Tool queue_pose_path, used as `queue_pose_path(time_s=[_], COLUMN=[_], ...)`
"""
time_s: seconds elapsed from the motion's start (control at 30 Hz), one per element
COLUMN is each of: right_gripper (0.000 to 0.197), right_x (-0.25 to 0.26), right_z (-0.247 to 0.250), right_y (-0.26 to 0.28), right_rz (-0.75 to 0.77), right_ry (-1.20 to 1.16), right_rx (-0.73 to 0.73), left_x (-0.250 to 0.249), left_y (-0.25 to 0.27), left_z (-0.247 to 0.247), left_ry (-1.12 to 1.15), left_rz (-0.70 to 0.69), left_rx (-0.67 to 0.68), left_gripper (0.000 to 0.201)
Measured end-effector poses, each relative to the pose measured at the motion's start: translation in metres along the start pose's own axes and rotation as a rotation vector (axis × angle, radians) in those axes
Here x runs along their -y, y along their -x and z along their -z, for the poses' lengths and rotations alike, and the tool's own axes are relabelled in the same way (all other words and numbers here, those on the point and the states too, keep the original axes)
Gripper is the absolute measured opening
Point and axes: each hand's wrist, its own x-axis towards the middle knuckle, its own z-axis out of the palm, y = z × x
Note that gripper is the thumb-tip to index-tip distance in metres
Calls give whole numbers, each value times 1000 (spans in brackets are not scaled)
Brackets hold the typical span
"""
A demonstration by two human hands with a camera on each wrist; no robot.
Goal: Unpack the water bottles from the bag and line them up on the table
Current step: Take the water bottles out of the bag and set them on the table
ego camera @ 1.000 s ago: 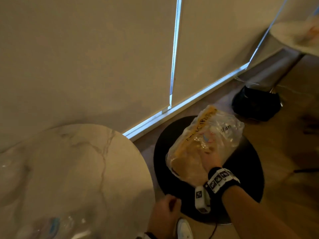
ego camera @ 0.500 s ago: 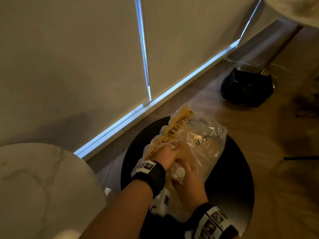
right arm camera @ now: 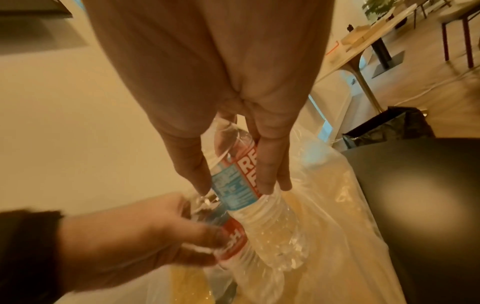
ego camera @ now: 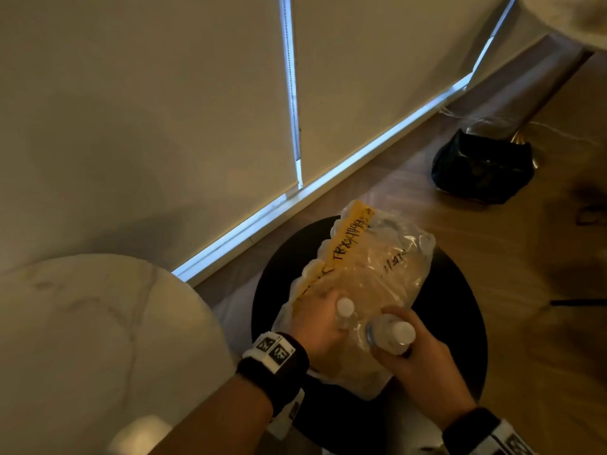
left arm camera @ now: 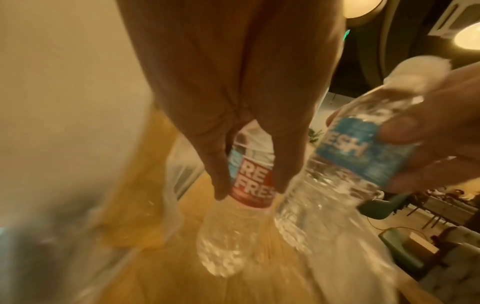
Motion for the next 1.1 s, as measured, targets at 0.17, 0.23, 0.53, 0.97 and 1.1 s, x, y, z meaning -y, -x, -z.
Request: queue_pose_path(time_s=[0.17, 0.23, 0.53, 0.97, 1.1], right_gripper=[49, 49, 46, 72, 92], right_x=[38, 49, 86, 108, 124], right_z=[-10, -19, -184, -299, -275], right_y=[42, 58, 138, 143, 134], right_rz=[103, 135, 360, 472, 502], right_ry=[119, 147, 200, 387, 389], right_rx=[80, 84, 338, 585, 637], left_x=[24, 29, 132, 187, 168], left_y=[101, 141, 314, 359, 392], left_z=[-7, -12, -57, -82, -71], left_ry=[428, 490, 663, 839, 848], left_rz=[-29, 22, 448, 653, 656], left_rx=[-113, -210, -637, -793, -801], left_gripper=[58, 54, 63, 97, 94])
